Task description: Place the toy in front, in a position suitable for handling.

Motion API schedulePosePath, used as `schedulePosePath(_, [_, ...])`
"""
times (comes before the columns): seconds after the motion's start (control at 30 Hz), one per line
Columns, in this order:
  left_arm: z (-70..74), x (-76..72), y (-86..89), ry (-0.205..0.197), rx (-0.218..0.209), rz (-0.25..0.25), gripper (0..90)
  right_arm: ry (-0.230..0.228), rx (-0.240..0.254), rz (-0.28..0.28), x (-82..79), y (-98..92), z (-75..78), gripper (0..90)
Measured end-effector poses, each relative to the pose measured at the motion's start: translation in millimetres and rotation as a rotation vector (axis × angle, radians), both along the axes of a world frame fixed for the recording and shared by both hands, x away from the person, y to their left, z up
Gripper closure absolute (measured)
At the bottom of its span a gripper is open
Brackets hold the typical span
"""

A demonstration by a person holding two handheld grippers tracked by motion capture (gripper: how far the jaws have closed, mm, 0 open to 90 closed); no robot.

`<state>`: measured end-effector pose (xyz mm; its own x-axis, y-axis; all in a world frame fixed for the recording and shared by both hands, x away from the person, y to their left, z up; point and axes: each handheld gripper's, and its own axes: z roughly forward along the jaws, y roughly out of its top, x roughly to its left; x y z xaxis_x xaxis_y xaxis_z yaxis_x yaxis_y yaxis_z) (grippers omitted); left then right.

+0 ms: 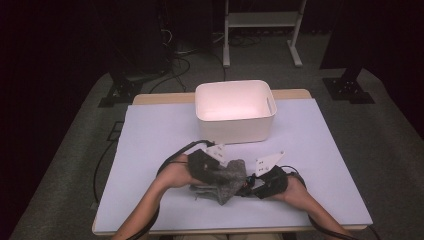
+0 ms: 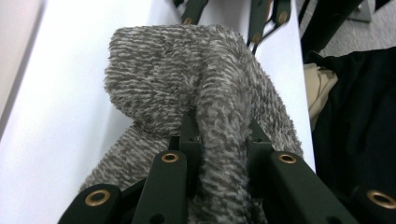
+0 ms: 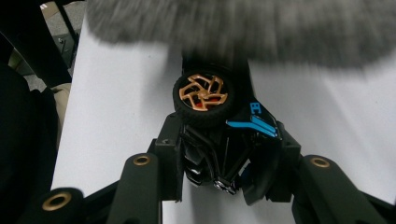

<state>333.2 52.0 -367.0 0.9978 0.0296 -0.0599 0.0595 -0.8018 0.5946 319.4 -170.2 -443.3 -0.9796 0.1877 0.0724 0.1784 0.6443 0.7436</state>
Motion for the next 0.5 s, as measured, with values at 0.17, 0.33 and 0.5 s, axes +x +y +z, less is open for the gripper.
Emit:
schedulePosePath(0.17, [-1.5,1.1,-34.0,-0.01,0.011,-0.05,75.1,0.0,0.001,0.001,-0.1,0.2,0.0,57.0])
schedulePosePath(0.33, [-2.4,4.3,-39.2,-0.007,-0.004,-0.053,75.0,0.008,0.006,-0.002,1.0,-0.5,-0.5,57.0])
schedulePosePath(0.5, [-3.6,3.5,-30.2,-0.01,-0.016,-0.049,75.2,0.002,0.004,-0.002,0.5,-0.4,-0.5,57.1])
